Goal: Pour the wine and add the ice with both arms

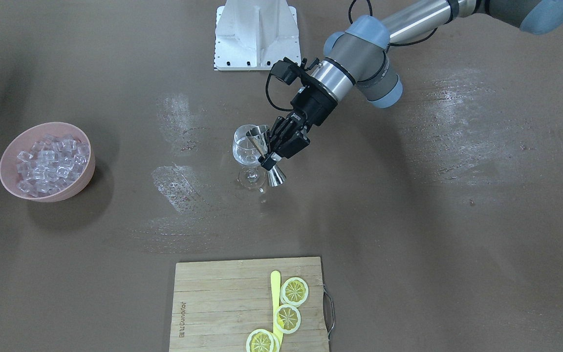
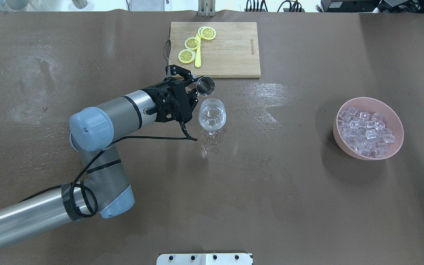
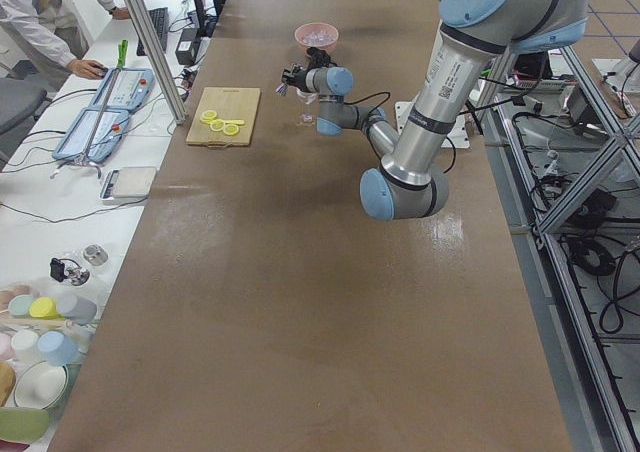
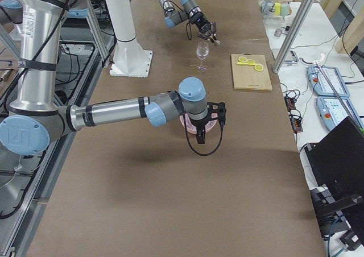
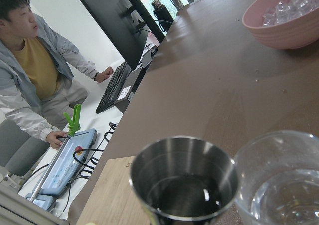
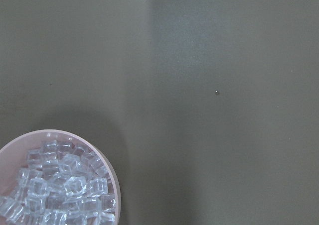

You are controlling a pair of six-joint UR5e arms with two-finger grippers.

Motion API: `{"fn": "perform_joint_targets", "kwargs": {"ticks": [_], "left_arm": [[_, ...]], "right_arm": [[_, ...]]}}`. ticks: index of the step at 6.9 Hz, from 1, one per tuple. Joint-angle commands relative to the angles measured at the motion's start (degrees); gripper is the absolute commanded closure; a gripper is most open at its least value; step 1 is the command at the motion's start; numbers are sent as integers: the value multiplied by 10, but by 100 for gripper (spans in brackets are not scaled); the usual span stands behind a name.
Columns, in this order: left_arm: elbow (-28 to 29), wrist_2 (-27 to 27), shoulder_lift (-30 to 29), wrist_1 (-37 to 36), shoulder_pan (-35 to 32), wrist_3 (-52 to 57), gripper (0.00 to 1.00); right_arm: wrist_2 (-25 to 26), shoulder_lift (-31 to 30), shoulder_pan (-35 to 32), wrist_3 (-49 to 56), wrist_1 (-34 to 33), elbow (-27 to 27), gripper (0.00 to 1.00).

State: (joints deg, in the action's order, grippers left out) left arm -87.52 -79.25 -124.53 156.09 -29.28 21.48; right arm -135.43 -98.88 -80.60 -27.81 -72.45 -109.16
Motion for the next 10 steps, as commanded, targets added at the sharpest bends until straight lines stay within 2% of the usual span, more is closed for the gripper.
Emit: {"fn": "perform_joint_targets", "kwargs": {"ticks": [1,5,8,10], "left_arm": [[-2,29,-1,-7,-1,81,100],[-3,65,-1,-7,0,164,100],[-2,66,-6,-6,0,251,100],[-5,67,-4,-6,1,272,100]], "right_arm": [[0,0,0,-2,-1,-3,1],[-3,0,0,-19,0,-4,1],[-2,0,0,-23,-1,-4,1],[-2,0,0,-23,-1,-4,1]]}}
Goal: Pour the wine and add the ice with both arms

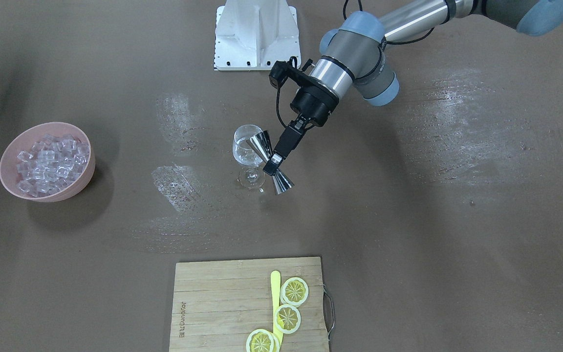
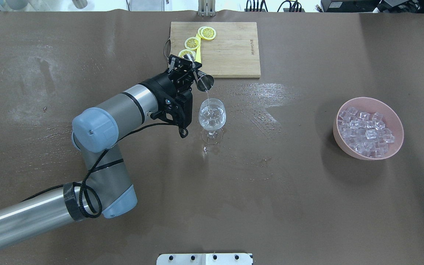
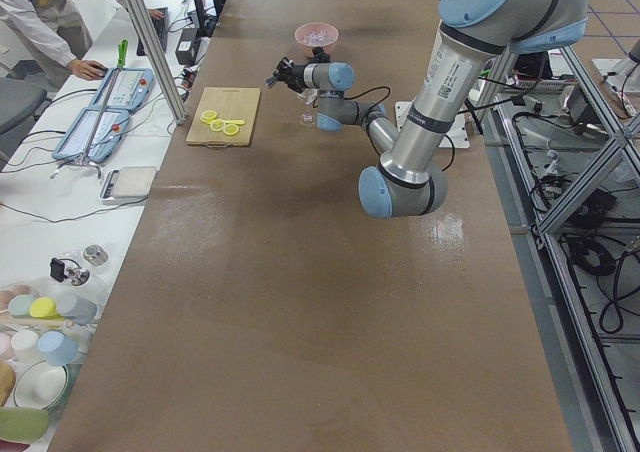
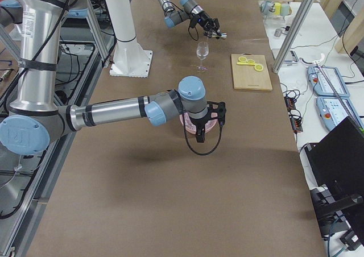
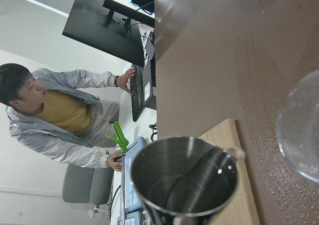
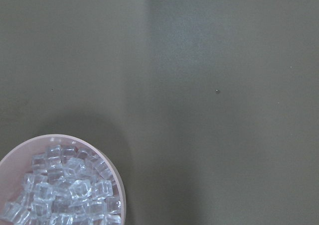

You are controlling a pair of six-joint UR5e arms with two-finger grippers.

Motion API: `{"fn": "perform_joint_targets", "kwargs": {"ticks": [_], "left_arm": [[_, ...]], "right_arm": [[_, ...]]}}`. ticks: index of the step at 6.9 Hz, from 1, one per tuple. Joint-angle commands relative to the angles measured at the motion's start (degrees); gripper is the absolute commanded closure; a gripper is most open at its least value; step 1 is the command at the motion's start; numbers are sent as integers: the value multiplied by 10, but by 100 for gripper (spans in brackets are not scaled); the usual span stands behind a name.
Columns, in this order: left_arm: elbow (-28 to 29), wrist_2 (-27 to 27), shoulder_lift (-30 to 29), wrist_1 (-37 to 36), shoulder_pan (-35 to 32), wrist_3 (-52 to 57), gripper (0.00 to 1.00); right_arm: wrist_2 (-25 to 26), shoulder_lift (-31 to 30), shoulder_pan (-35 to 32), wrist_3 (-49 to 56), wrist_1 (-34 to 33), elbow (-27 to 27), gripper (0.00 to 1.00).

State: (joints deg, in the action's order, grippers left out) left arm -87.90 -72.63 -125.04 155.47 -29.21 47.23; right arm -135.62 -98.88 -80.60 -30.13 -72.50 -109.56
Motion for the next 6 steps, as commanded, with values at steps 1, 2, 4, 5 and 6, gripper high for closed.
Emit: {"fn": "perform_joint_targets", "kwargs": {"ticks": [1,2,4,5,6], "left_arm": [[-2,18,-3,1,3,38,100],[-1,26,-4,0,19,57,100],[-2,54,-7,1,23,98,100],[-2,55,-7,1,23,102,100],[-2,56,-6,2,23,128,100]], "right_arm": [[0,0,0,0,0,1,1],[-1,0,0,-5,0,0,1],[-1,0,0,-11,0,0,1],[-1,0,0,-11,-1,0,1],[-1,0,-1,-11,-1,0,1]]}}
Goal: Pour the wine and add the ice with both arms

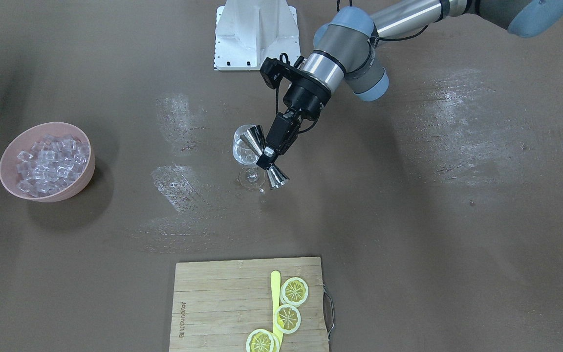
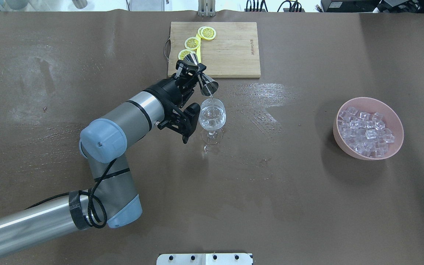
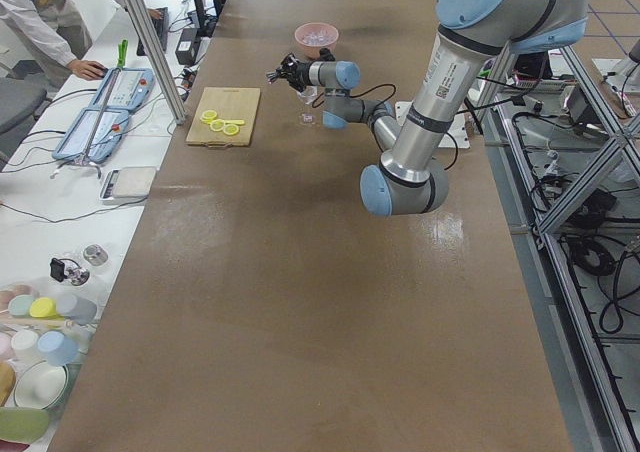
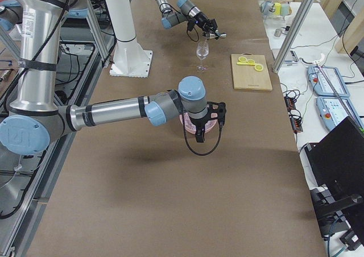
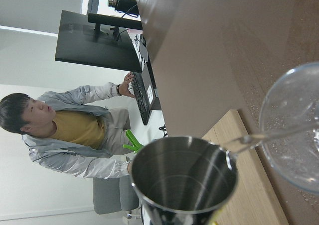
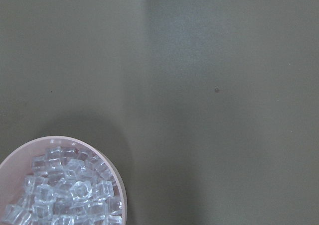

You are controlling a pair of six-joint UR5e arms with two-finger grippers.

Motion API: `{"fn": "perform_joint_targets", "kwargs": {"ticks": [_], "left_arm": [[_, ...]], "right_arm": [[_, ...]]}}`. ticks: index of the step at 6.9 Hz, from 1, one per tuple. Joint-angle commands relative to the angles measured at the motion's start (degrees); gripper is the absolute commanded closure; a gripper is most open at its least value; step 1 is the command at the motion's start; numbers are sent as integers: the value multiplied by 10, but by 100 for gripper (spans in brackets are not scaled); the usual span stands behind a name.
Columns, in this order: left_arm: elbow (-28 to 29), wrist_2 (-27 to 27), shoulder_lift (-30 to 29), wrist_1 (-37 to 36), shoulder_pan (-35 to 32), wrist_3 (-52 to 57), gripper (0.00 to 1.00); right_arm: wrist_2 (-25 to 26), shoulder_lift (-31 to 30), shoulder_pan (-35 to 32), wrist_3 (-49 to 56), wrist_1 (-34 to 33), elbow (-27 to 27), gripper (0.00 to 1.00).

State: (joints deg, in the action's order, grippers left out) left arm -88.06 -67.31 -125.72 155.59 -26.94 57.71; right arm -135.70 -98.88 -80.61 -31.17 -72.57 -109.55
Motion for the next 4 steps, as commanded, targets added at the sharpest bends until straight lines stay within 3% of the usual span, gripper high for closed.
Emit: {"fn": "perform_joint_targets", "kwargs": {"ticks": [1,4], "left_arm": [[0,13,0,2,0,43,100],[-10,26,-1,2,0,97,100]], "right_arm": [[0,0,0,-3,0,0,1],[0,0,0,-5,1,-2,1]]}}
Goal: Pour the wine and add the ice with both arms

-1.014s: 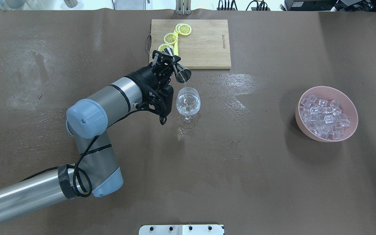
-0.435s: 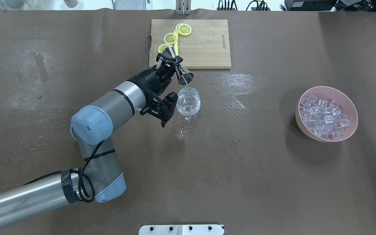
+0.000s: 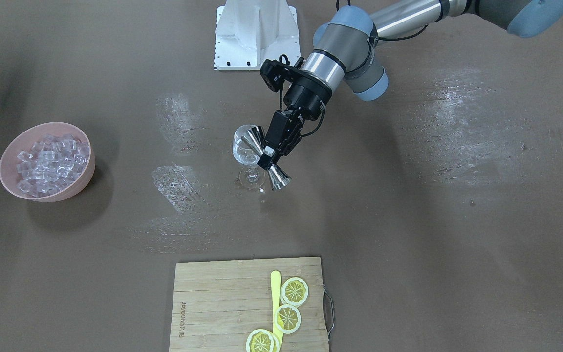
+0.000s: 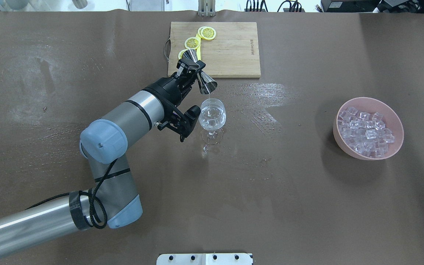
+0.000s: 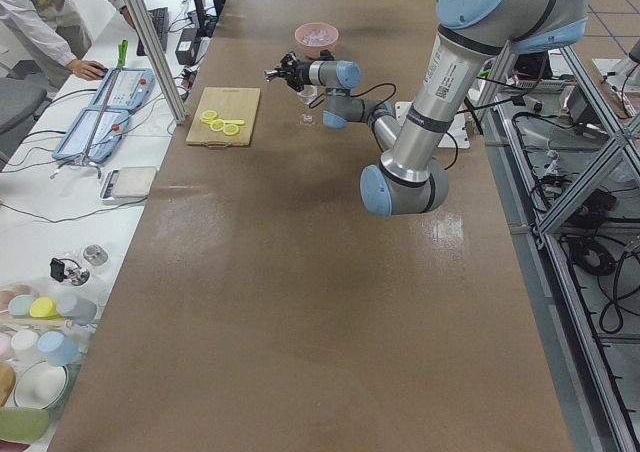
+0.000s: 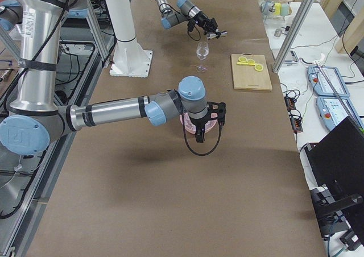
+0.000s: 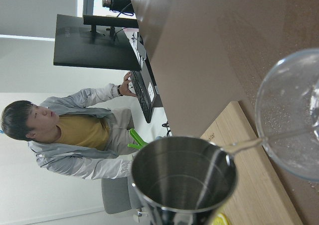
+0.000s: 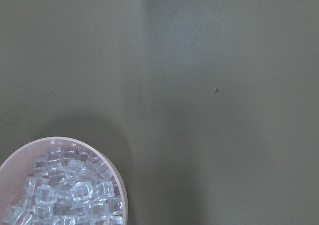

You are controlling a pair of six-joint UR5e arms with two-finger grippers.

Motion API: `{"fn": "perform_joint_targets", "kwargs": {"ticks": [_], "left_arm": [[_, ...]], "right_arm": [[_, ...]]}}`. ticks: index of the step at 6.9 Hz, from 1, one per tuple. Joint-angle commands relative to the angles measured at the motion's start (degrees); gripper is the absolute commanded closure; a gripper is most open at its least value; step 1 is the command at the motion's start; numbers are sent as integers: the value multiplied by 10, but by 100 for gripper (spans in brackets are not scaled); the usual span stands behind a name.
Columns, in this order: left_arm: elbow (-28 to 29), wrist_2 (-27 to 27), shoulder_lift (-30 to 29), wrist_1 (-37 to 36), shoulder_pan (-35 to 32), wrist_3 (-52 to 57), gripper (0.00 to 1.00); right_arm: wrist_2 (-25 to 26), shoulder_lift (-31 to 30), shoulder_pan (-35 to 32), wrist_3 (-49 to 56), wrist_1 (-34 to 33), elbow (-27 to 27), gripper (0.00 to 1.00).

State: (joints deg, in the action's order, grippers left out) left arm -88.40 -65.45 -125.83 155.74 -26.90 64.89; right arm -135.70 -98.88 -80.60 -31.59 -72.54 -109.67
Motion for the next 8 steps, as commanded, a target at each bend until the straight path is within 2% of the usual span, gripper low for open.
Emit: {"fn": "perform_joint_targets", "kwargs": {"ticks": [1,4,5,6,7,8], "left_arm": [[-10,19,0,0,0,46,100],[-8,20,0,8,9,30,100],[-11,56,11,8,9,-13,100],[-32,64,27,17,7,-22,100],[-50,67,63,22,0,-97,100],[-50,67,105,24,-17,-225,100]], "right_arm": [[0,0,-1,-7,0,-6,1],[0,1,-1,-22,0,-12,1],[0,1,-1,-23,0,-12,1],[-1,1,0,-22,0,-23,1],[-3,0,-1,-22,0,-26,1],[-5,1,-1,-20,1,-27,1]]}}
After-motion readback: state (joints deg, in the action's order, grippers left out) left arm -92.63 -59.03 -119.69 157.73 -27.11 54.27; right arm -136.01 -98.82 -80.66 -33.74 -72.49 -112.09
